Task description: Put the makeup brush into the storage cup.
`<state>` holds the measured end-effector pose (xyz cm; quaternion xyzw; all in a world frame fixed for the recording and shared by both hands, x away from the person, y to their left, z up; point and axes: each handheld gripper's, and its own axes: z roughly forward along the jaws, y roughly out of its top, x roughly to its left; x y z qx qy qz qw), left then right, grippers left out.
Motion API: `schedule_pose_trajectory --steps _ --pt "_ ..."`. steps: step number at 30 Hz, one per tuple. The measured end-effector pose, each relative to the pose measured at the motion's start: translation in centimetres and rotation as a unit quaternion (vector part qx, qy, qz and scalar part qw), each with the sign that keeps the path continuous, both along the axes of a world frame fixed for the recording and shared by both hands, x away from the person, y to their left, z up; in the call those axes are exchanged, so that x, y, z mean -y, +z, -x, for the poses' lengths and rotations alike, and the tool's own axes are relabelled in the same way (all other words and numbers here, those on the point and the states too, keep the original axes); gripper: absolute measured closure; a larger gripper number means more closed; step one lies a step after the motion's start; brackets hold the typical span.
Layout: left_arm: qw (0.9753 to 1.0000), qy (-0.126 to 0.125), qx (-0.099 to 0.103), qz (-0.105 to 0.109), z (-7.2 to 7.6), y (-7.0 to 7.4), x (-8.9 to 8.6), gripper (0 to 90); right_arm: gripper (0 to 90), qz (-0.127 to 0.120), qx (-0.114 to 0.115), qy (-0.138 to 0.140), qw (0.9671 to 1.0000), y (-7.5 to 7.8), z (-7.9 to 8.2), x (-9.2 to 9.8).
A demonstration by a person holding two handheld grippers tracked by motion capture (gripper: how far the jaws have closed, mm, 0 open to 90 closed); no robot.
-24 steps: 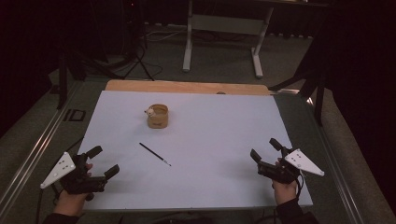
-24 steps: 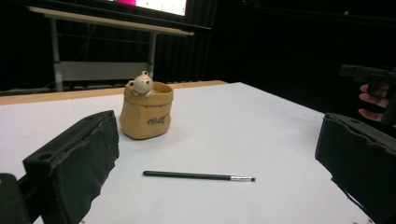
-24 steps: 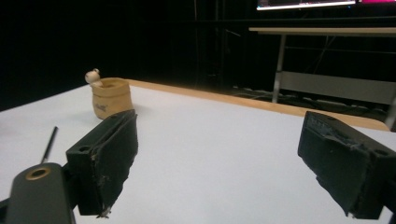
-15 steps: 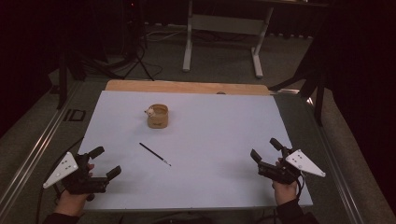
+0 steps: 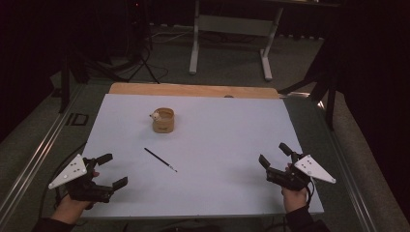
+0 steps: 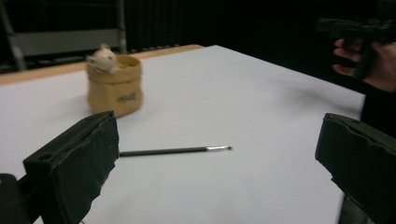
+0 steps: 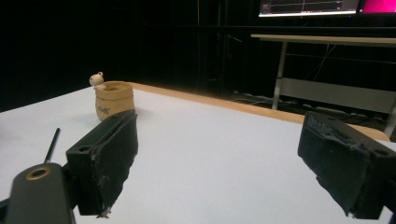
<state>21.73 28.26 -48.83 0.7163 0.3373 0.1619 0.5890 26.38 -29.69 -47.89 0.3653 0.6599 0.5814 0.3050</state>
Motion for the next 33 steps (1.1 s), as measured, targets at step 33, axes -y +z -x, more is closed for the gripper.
schedule_pose_trajectory --steps 33 --pt "0.9732 -0.152 -0.041 -0.168 -6.5 4.5 2.7 0.5 12.3 -0.001 -0.013 0.019 0.9997 -0.1 -0.3 -0.2"
